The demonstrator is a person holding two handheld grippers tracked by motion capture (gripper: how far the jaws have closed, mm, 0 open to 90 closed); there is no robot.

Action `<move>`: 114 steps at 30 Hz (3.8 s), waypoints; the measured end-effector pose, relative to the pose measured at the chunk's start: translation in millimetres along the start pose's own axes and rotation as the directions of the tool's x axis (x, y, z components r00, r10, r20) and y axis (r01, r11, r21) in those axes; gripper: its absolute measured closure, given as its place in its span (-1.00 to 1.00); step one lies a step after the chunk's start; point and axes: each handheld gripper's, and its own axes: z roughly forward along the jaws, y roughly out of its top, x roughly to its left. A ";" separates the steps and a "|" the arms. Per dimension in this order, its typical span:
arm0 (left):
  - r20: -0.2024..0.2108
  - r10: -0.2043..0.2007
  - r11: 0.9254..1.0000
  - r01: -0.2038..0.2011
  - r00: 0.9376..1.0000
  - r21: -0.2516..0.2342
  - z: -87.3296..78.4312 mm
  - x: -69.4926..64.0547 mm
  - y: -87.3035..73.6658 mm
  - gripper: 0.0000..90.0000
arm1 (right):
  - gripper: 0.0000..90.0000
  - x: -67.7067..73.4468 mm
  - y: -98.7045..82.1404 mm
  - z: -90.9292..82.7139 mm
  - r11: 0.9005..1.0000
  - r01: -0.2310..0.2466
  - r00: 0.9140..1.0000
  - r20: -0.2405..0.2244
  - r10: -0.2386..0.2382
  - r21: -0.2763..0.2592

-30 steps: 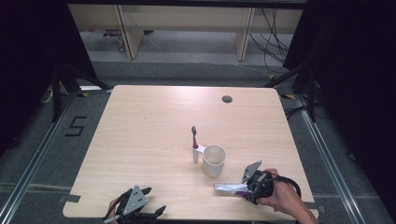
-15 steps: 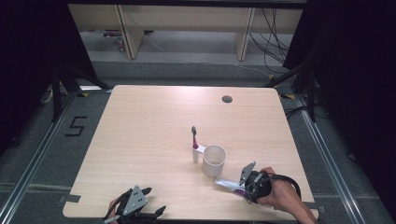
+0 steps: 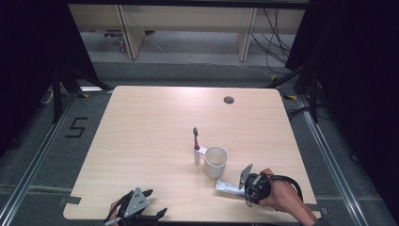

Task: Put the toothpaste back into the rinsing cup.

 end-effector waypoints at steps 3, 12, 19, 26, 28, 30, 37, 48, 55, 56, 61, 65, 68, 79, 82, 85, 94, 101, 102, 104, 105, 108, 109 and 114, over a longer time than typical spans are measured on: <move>-0.003 0.004 1.000 -0.004 1.000 0.000 -0.2 -0.5 -0.5 -0.53 | 0.64 -0.2 0.5 1.0 1.000 -0.007 1.000 -0.005 0.007 0.007; 0.001 -0.007 1.000 0.007 1.000 -0.014 1.8 -1.1 -0.4 -0.53 | 0.66 1.3 3.8 2.4 0.999 -0.016 1.000 -0.011 0.017 0.037; -0.002 0.002 1.000 -0.002 1.000 -0.003 0.2 -0.5 -0.6 -0.53 | 0.67 4.1 5.4 2.3 0.998 -0.031 1.000 0.004 0.031 0.051; -0.007 0.022 1.000 -0.022 1.000 0.019 -0.3 1.5 -0.2 -0.53 | 0.67 2.5 4.6 -0.2 1.000 0.015 1.000 0.022 -0.015 0.020; -0.003 0.008 1.000 -0.008 1.000 0.002 0.2 0.5 -0.7 -0.53 | 0.68 3.5 3.1 -3.6 1.000 0.003 1.000 0.029 -0.003 -0.003; -0.003 0.006 1.000 -0.006 1.000 0.003 -1.1 0.5 -0.3 -0.53 | 0.68 6.0 2.1 -11.0 1.000 0.020 0.999 0.042 -0.019 -0.022; -0.006 -0.009 1.000 0.009 1.000 -0.013 0.1 1.5 -0.3 -0.53 | 0.68 15.6 -2.1 -39.6 0.979 0.023 1.000 0.010 -0.022 -0.204; -0.012 0.005 1.000 -0.005 1.000 0.002 -3.6 4.9 0.0 -0.53 | 0.68 12.1 -8.4 -71.1 0.882 -0.023 0.996 0.061 0.059 -0.471; -0.013 -0.001 1.000 0.001 1.000 0.000 -3.5 4.1 -0.2 -0.53 | 0.68 7.3 -7.0 -81.1 0.844 -0.061 0.993 0.053 0.105 -0.534; -0.014 -0.002 1.000 0.002 1.000 -0.003 -3.3 4.1 0.2 -0.53 | 0.68 6.2 -6.8 -82.6 0.833 -0.057 0.992 0.063 0.109 -0.550; -0.014 0.010 1.000 -0.010 1.000 0.002 -4.1 5.4 0.3 -0.53 | 0.69 -6.8 -5.7 -90.4 0.775 -0.061 0.993 0.043 0.114 -0.628; -0.015 0.005 1.000 -0.005 1.000 0.005 -4.5 5.0 0.0 -0.53 | 0.69 -19.0 -2.1 -93.1 0.736 -0.098 0.987 0.027 0.156 -0.670; -0.018 0.002 1.000 -0.002 1.000 -0.001 -3.9 5.3 0.0 -0.53 | 0.69 -30.0 0.6 -92.5 0.706 -0.124 0.983 0.011 0.183 -0.697; -0.015 0.011 1.000 -0.010 1.000 0.006 -4.4 5.5 -0.1 -0.53 | 0.69 -58.9 7.1 -85.2 0.606 -0.232 0.950 -0.042 0.310 -0.761; -0.018 -0.010 1.000 0.010 1.000 -0.011 -3.0 4.6 0.2 -0.53 | 0.69 -64.6 10.3 -83.3 0.577 -0.232 0.944 -0.037 0.329 -0.783; -0.016 0.012 1.000 -0.012 1.000 0.007 -4.1 5.8 0.0 -0.53 | 0.69 -69.2 15.5 -79.1 0.514 -0.281 0.927 -0.090 0.365 -0.810; -0.005 0.011 1.000 -0.010 1.000 0.014 -2.9 4.0 -0.2 -0.53 | 0.69 -70.9 29.6 -75.0 0.422 -0.293 0.921 -0.135 0.366 -0.858; -0.007 0.011 1.000 -0.011 1.000 0.006 -2.5 3.5 -0.1 -0.53 | 0.68 -66.9 46.8 -70.9 0.410 -0.287 0.926 -0.140 0.350 -0.866; -0.007 0.010 1.000 -0.009 1.000 0.006 -2.3 3.7 0.0 -0.53 | 0.69 -66.5 49.4 -68.8 0.398 -0.289 0.927 -0.150 0.344 -0.871; -0.003 0.014 1.000 -0.014 1.000 0.014 -2.8 3.9 -0.2 -0.53 | 0.68 -65.0 53.8 -65.7 0.387 -0.304 0.923 -0.168 0.347 -0.870; -0.007 -0.005 1.000 0.005 1.000 -0.003 -1.8 2.3 -0.7 -0.53 | 0.69 -66.0 55.4 -64.2 0.393 -0.289 0.927 -0.153 0.342 -0.873; -0.008 0.012 1.000 -0.012 1.000 0.006 -2.6 3.8 0.1 -0.53 | 0.69 -65.2 60.2 -58.9 0.380 -0.295 0.924 -0.159 0.348 -0.877; -0.012 0.014 1.000 -0.014 1.000 0.008 -2.9 3.7 -0.1 -0.53 | 0.68 -65.5 62.4 -55.0 0.389 -0.290 0.929 -0.160 0.333 -0.874; -0.003 0.001 1.000 -0.001 1.000 0.001 -1.6 2.5 -0.4 -0.53 | 0.69 -63.8 64.4 -47.5 0.372 -0.307 0.924 -0.182 0.336 -0.876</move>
